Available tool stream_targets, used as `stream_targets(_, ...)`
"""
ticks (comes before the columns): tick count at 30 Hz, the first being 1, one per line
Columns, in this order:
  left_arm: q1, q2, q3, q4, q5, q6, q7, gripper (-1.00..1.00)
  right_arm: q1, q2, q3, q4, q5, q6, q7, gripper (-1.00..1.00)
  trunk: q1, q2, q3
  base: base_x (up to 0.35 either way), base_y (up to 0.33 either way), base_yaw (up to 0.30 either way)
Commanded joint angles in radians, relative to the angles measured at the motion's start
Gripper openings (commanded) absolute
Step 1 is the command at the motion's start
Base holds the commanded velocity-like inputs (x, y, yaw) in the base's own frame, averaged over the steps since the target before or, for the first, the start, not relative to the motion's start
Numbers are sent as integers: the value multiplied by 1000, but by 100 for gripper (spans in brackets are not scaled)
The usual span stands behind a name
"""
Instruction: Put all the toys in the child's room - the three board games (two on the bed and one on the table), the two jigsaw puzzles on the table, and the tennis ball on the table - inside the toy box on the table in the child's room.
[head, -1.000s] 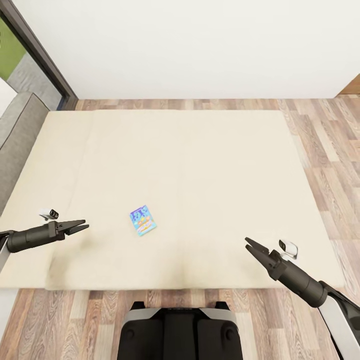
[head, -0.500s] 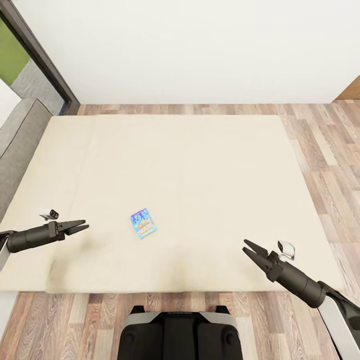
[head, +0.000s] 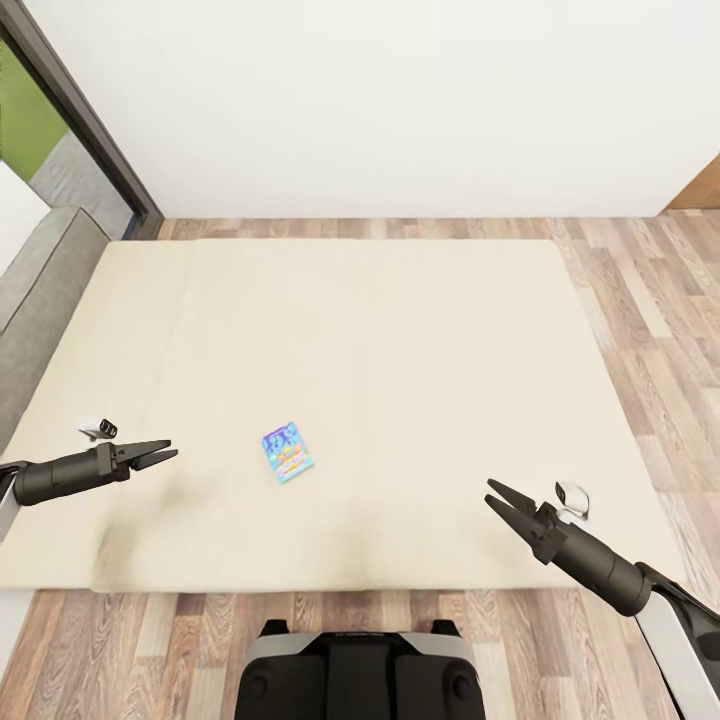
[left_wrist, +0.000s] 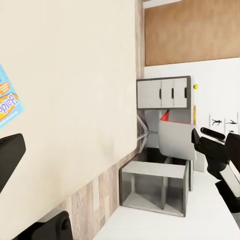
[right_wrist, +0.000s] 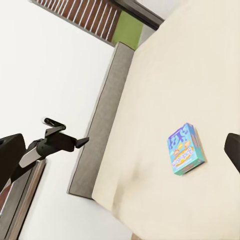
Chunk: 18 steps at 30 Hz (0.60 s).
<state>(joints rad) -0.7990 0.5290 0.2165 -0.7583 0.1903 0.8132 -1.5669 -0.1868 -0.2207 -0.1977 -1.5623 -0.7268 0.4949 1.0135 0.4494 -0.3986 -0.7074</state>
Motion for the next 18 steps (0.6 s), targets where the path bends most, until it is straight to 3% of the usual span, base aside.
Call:
stream_targets(1, -1, 0, 0, 0, -1, 11, -4, 100, 0, 0, 0, 0, -7, 8, 1, 100, 1, -1, 1, 0, 0, 0)
stream_targets(18, 0, 0, 0, 0, -1, 11, -4, 100, 0, 0, 0, 0, -6, 8, 1, 100, 1, -1, 28, 0, 0, 0)
